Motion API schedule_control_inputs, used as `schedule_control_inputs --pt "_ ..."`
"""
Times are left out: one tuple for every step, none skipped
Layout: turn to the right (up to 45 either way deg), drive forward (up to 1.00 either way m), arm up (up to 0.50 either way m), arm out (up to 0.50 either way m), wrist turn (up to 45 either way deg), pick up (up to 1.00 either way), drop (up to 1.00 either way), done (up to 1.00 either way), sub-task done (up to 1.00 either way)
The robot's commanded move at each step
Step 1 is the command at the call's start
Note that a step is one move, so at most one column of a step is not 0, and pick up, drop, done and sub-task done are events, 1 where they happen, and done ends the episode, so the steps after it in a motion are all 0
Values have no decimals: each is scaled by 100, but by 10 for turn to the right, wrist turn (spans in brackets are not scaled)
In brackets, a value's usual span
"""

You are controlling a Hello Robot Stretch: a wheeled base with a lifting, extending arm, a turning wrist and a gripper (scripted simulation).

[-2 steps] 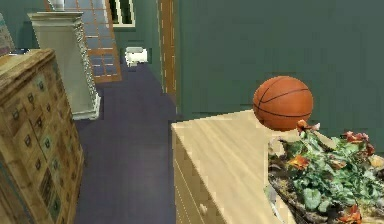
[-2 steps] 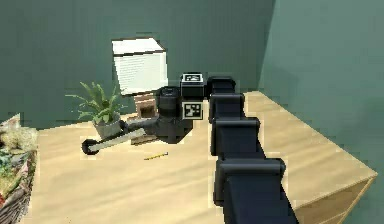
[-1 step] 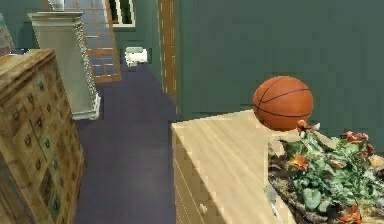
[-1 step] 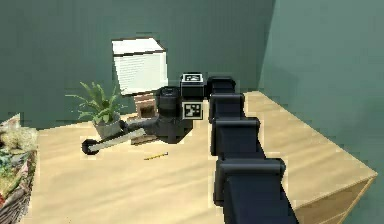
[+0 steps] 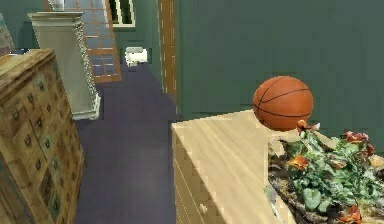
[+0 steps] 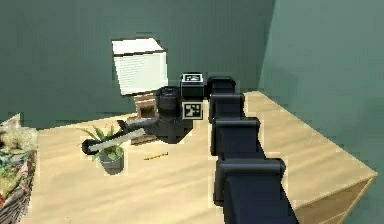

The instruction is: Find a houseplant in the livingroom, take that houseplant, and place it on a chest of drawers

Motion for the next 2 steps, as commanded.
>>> schedule_control_inputs --pt "0 0 0 -10 0 0 0 0 0" --pt "0 0 0 0 0 0 0 100 0"
